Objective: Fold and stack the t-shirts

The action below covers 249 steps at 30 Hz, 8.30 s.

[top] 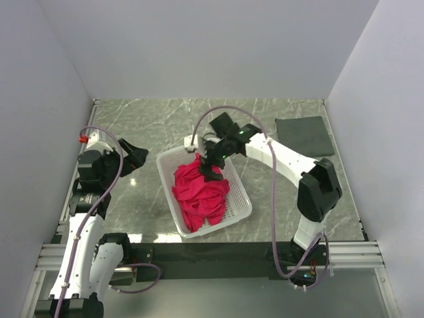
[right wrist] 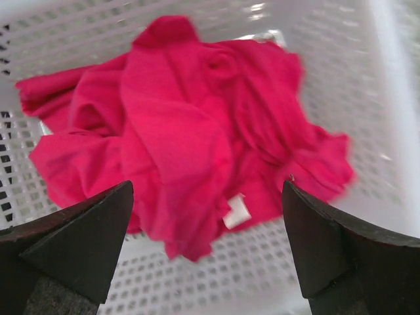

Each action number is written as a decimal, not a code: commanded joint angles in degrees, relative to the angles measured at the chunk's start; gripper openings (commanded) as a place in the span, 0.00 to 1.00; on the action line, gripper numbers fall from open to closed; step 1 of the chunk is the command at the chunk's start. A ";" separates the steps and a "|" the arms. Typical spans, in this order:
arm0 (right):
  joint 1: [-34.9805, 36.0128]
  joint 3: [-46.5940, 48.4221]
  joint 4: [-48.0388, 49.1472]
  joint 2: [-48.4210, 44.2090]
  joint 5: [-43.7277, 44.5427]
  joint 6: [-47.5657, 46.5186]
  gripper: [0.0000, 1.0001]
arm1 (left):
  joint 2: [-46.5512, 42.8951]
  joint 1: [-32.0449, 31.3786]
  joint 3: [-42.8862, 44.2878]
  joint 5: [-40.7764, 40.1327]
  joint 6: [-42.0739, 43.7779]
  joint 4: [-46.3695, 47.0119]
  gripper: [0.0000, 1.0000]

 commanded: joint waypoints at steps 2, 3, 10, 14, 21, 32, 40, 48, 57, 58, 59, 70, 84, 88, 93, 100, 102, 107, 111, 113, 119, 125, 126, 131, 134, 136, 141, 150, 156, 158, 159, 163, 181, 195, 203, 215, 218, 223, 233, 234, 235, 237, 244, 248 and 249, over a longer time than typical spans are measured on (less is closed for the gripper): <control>3.51 -1.71 0.15 3.56 6.21 -2.24 1.00 | -2.17 -0.02 -0.29 -0.90 -1.74 -1.77 0.99; 3.95 -1.45 0.51 4.53 8.31 -1.28 0.99 | -2.35 -0.02 -0.46 -0.82 -2.00 -1.95 1.00; 7.29 -2.93 1.74 9.11 13.76 -0.66 0.71 | -3.67 -0.02 -2.66 0.76 -4.37 -1.34 1.00; 7.30 0.91 -4.54 8.86 11.59 2.68 0.09 | -3.58 -0.02 -3.54 2.08 -6.04 -0.72 0.99; -2.10 24.69 -19.34 -1.43 -6.69 -1.01 0.00 | -2.53 -0.02 -5.38 5.07 -7.89 2.17 0.99; -18.19 51.28 4.07 -10.30 -0.13 25.77 0.00 | -1.21 -0.02 -6.62 7.00 -8.68 5.08 0.99; -19.42 67.63 15.36 -8.73 17.97 34.41 0.00 | -0.24 -0.11 -6.62 7.44 -8.16 6.22 0.99; -19.51 67.91 18.88 -10.13 25.99 29.15 0.00 | -0.77 -0.11 -7.14 7.44 -8.07 6.57 0.99; -19.60 41.57 14.84 -18.39 19.94 33.45 0.00 | 0.02 -0.11 -7.23 8.06 -7.54 7.36 0.99; -19.51 38.14 15.10 -19.96 18.88 34.41 0.00 | 0.11 -0.11 -7.14 8.06 -7.45 7.28 0.99; -19.60 32.19 15.36 -20.76 18.18 34.94 0.00 | 0.11 -0.11 -7.23 8.06 -7.36 7.19 0.99; -24.25 -8.18 17.83 -29.56 17.21 28.63 0.00 | -0.06 -0.11 -7.67 7.97 -6.48 6.22 0.99; -25.66 -23.34 3.33 -16.30 11.66 20.53 0.69 | 6.70 -1.42 -6.53 12.89 -7.36 7.11 0.99; -26.81 -18.69 4.65 -17.87 11.41 19.57 0.79 | 8.89 -4.50 -5.12 9.91 -7.80 1.93 0.99; -27.16 -16.03 4.38 -17.17 8.33 19.30 0.80 | 11.18 -12.66 -2.50 -0.34 -10.87 -6.41 0.98; -27.16 -18.66 7.45 -17.52 5.08 21.76 0.80 | 15.49 -25.23 2.34 -13.47 -19.75 -19.35 0.94; -27.33 -19.63 8.33 -17.78 4.11 22.72 0.80 | 17.59 -28.75 3.93 -16.72 -22.29 -21.02 0.91; -27.25 -22.10 10.88 -18.22 2.35 24.57 0.80 | 26.72 -36.21 9.63 -23.30 -24.68 -25.67 0.86; -27.25 -23.68 12.02 -19.36 1.56 25.36 0.80 | 31.39 -39.65 13.07 -28.13 -26.52 -30.25 0.81; -27.33 -24.47 12.64 -19.63 1.30 25.63 0.80 | 32.62 -40.53 14.12 -29.03 -26.35 -31.13 0.74; -27.42 -25.00 12.99 -19.98 0.33 26.24 0.79 | 34.91 -41.07 14.57 -30.70 -25.65 -30.34 0.59; -27.51 -24.65 13.17 -19.80 -0.55 26.68 0.79 | 35.71 -41.33 13.60 -29.73 -25.56 -28.41 0.48; -27.60 -24.65 13.26 -19.63 -0.98 26.86 0.79 | 35.79 -41.33 13.60 -29.73 -25.56 -28.32 0.46; -27.60 -23.68 13.26 -18.05 -2.31 27.39 0.79 | 35.00 -41.33 12.64 -29.65 -25.47 -27.53 0.37; -27.68 -22.89 12.99 -17.69 -2.48 27.39 0.79 | 34.74 -41.42 11.93 -29.56 -25.47 -27.09 0.34; -27.60 -22.80 12.99 -17.61 -2.66 27.47 0.79 | 34.39 -41.33 11.49 -29.64 -25.38 -26.91 0.31; -27.60 -23.33 13.17 -17.78 -2.66 27.30 0.79 | 34.21 -41.33 11.31 -29.30 -24.68 -26.21 0.24; -27.60 -23.42 13.17 -18.04 -2.57 27.30 0.79 | 35.18 -41.33 11.84 -29.65 -24.06 -25.86 0.01; -27.69 -23.50 13.08 -18.04 -2.66 27.12 0.79 | 34.13 -41.33 11.84 -30.70 -24.15 -26.73 0.01; -27.60 -23.33 12.99 -18.04 -2.66 27.21 0.79 | 33.86 -41.33 12.19 -31.84 -23.89 -27.17 0.01; -27.60 -23.24 12.91 -17.96 -2.83 27.21 0.79 | 33.60 -41.16 12.37 -32.28 -23.71 -27.44 0.01; -27.60 -23.15 12.90 -17.78 -3.01 27.12 0.79 | 32.90 -39.14 13.16 -33.60 -21.44 -28.75 0.00; -27.68 -22.54 12.73 -17.95 -3.80 26.95 0.79 | 35.52 -2.34 20.62 -34.39 10.28 -19.64 0.00; -28.30 -24.21 13.34 -19.98 -3.89 26.33 0.79 | 67.49 12.89 44.77 -32.02 16.90 -13.99 0.01; -29.09 -24.30 13.52 -20.15 -3.71 26.42 0.79 | 75.87 14.48 56.22 -31.67 16.72 -17.51 0.35; -29.62 -24.03 13.34 -19.36 -4.33 26.16 0.79 | 56.40 14.13 47.99 -28.07 14.35 -16.72 0.80; -29.62 -23.94 13.52 -18.66 -5.03 26.33 0.79 | 51.55 13.17 45.34 -23.68 11.80 -16.89 0.84; -29.53 -22.98 13.78 -16.73 -6.96 27.03 0.79 | 51.96 6.67 47.34 -18.84 4.60 -19.35 0.94; -29.53 -24.03 15.54 -17.08 -6.97 27.74 0.79 | 71.53 -6.34 67.88 -22.78 -11.66 -28.31 0.99; -29.53 -24.38 15.72 -17.60 -6.79 27.82 0.79 | 73.13 -6.96 69.48 -23.40 -12.80 -28.84 0.99; -29.53 -25.08 15.89 -17.87 -6.70 27.74 0.79 | 76.19 -7.40 72.80 -23.93 -13.42 -30.76 1.00; -29.62 -25.70 16.33 -18.74 -6.18 27.74 0.79 | 78.94 -8.28 75.90 -25.33 -15.09 -32.27 0.99; -29.79 -27.63 17.39 -19.89 -5.91 28.35 0.79 | 89.83 -10.21 86.88 -27.62 -14.66 -36.05 0.94; -29.80 -27.37 17.48 -19.72 -6.00 28.44 0.79 | 93.01 -11.27 89.01 -29.82 -12.73 -37.20 0.84; -29.80 -27.37 17.48 -19.63 -6.09 28.44 0.79 | 93.36 -11.36 89.10 -30.00 -12.38 -37.20 0.82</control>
